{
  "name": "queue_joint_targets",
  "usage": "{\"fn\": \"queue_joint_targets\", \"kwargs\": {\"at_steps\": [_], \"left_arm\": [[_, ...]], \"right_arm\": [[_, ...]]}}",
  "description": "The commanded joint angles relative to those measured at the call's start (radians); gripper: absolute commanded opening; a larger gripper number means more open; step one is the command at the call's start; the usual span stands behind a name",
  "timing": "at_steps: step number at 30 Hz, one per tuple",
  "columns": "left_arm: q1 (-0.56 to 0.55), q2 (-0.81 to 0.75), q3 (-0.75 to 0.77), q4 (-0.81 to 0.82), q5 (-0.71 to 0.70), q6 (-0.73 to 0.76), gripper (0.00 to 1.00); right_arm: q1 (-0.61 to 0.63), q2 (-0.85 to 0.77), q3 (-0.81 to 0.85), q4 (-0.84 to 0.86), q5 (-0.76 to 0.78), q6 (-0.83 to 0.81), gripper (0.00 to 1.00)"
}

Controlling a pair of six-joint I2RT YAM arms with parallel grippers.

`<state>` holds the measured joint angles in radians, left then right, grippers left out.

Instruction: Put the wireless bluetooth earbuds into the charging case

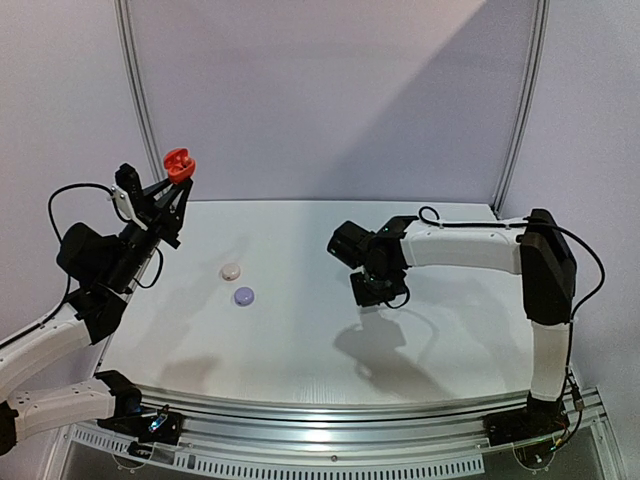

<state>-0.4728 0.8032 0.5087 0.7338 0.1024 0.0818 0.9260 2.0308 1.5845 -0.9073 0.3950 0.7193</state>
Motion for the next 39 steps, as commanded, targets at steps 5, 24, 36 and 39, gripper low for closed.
{"fn": "queue_joint_targets", "kwargs": {"at_steps": [5,24,36,39], "left_arm": [[0.005,0.004,0.01,-0.023,0.016,-0.004,0.0],[0.005,0.014,0.017,-0.028,0.029,-0.01,0.0],[0.005,0.01,0.012,-0.033,0.03,-0.007,0.0],[0.005,0.009,0.01,-0.033,0.029,-0.006,0.0]], "right_arm": [[-0.013,0.063,-0.127,0.076,-0.137,0.107,0.01],[-0.012,0.079,-0.073,0.072,-0.198,0.101,0.3],[-0.088,-0.032,-0.041,0.072,-0.262,0.029,0.71],[-0.116,-0.08,-0.104,0.157,-0.359,0.011,0.66]]}}
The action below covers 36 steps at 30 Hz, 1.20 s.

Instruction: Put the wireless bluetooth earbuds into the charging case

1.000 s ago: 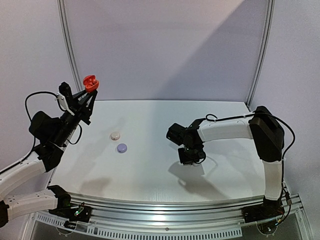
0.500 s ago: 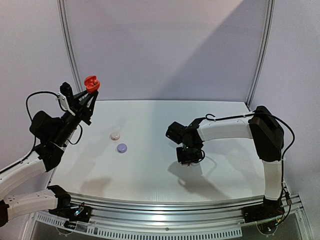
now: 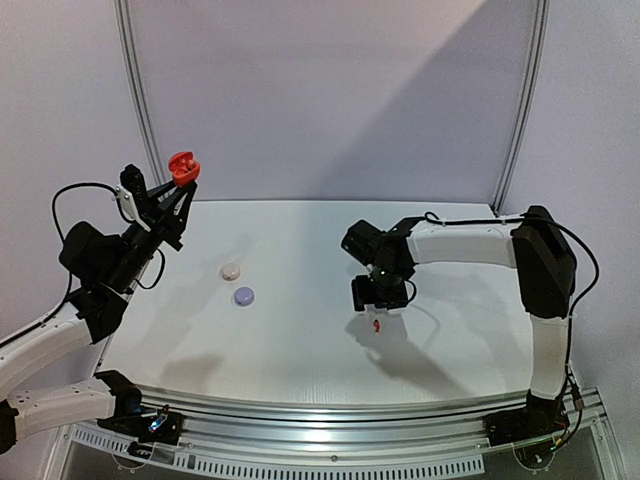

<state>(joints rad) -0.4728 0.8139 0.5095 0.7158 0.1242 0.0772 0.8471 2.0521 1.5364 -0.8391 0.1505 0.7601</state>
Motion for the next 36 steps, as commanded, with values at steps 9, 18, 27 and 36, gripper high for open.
{"fn": "queue_joint_targets", "kwargs": {"at_steps": [9,18,27,36], "left_arm": [[0.007,-0.007,0.007,-0.022,0.008,0.003,0.0],[0.007,-0.007,0.008,-0.031,0.019,-0.003,0.0],[0.007,-0.006,0.01,-0.038,0.024,-0.005,0.0],[0.006,-0.004,0.009,-0.035,0.023,-0.002,0.0]], "right_arm": [[-0.095,-0.196,-0.242,0.251,-0.263,0.011,0.44],[-0.101,-0.163,-0.301,0.282,-0.298,0.022,0.43],[-0.102,-0.114,-0.289,0.292,-0.31,0.024,0.33],[-0.071,-0.06,-0.206,0.167,-0.25,-0.003,0.28]]}}
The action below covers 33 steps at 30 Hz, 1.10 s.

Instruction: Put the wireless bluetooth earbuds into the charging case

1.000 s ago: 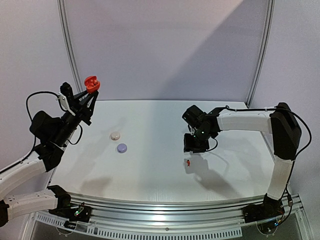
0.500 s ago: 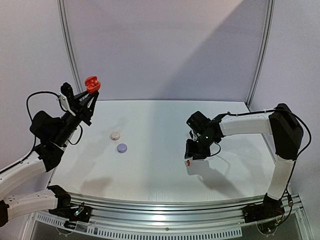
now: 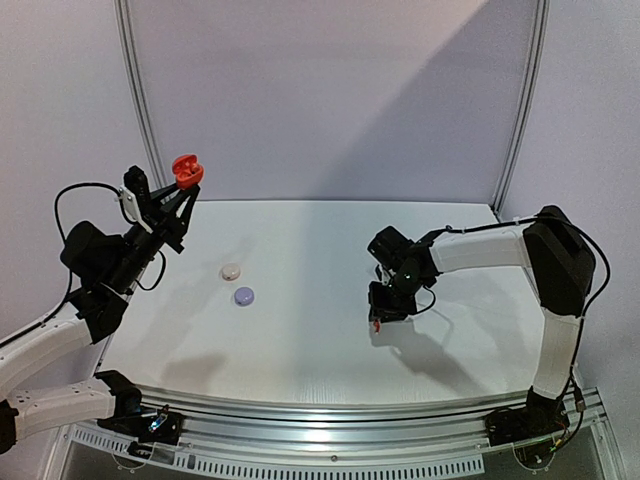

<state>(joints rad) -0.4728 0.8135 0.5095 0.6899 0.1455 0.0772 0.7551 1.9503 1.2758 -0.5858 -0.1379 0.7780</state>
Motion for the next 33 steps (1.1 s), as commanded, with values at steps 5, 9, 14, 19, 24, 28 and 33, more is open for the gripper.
{"fn": "queue_joint_targets", "kwargs": {"at_steps": [5,9,14,19,24,28,33], "left_arm": [[0.006,-0.005,0.007,-0.007,-0.002,0.001,0.0],[0.006,-0.004,0.005,-0.008,-0.001,-0.001,0.0],[0.006,-0.002,0.006,-0.007,0.002,-0.004,0.0],[0.006,-0.003,0.006,-0.009,0.002,-0.001,0.0],[0.006,-0.002,0.007,-0.009,0.003,-0.002,0.0],[0.007,-0.002,0.007,-0.01,0.003,-0.002,0.0],[0.007,0.002,0.009,-0.009,0.006,-0.004,0.0]], "right_arm": [[0.044,0.069,0.091,-0.155,0.067,-0.037,0.27],[0.046,0.074,0.108,-0.186,0.091,-0.031,0.26],[0.055,0.101,0.158,-0.214,0.101,-0.046,0.22],[0.058,0.123,0.172,-0.211,0.101,-0.046,0.22],[0.06,0.138,0.192,-0.221,0.093,-0.055,0.19],[0.069,0.141,0.201,-0.243,0.101,-0.064,0.19],[0.079,0.149,0.202,-0.265,0.109,-0.073,0.19]]}}
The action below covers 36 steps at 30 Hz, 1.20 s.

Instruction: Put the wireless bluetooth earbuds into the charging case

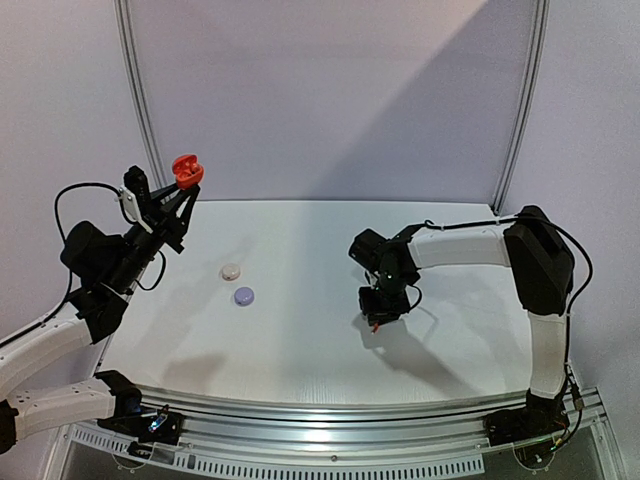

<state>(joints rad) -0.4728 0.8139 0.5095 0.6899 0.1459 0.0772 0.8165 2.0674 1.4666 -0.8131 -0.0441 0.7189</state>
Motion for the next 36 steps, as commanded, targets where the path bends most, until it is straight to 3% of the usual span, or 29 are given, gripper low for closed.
{"fn": "queue_joint_targets", "kwargs": {"at_steps": [1,13,17,26,31,36], "left_arm": [[0.007,0.002,0.01,-0.009,0.005,-0.004,0.0],[0.008,0.004,0.01,-0.01,0.007,-0.002,0.0],[0.008,0.003,0.006,-0.011,0.004,0.0,0.0],[0.008,0.016,0.002,0.022,-0.002,0.006,0.0],[0.004,0.051,-0.003,0.066,-0.012,0.052,0.0],[0.003,0.086,0.079,-0.025,-0.003,0.119,0.0]], "right_arm": [[0.019,0.033,0.012,-0.037,0.015,-0.015,0.18],[0.033,0.038,0.065,-0.057,0.038,-0.058,0.08],[0.043,0.017,0.107,-0.075,0.118,-0.087,0.06],[0.122,-0.108,0.411,-0.105,0.363,-0.277,0.04],[0.196,-0.165,0.578,-0.005,0.442,-0.477,0.03],[0.21,-0.238,0.579,0.213,0.355,-0.647,0.03]]}}
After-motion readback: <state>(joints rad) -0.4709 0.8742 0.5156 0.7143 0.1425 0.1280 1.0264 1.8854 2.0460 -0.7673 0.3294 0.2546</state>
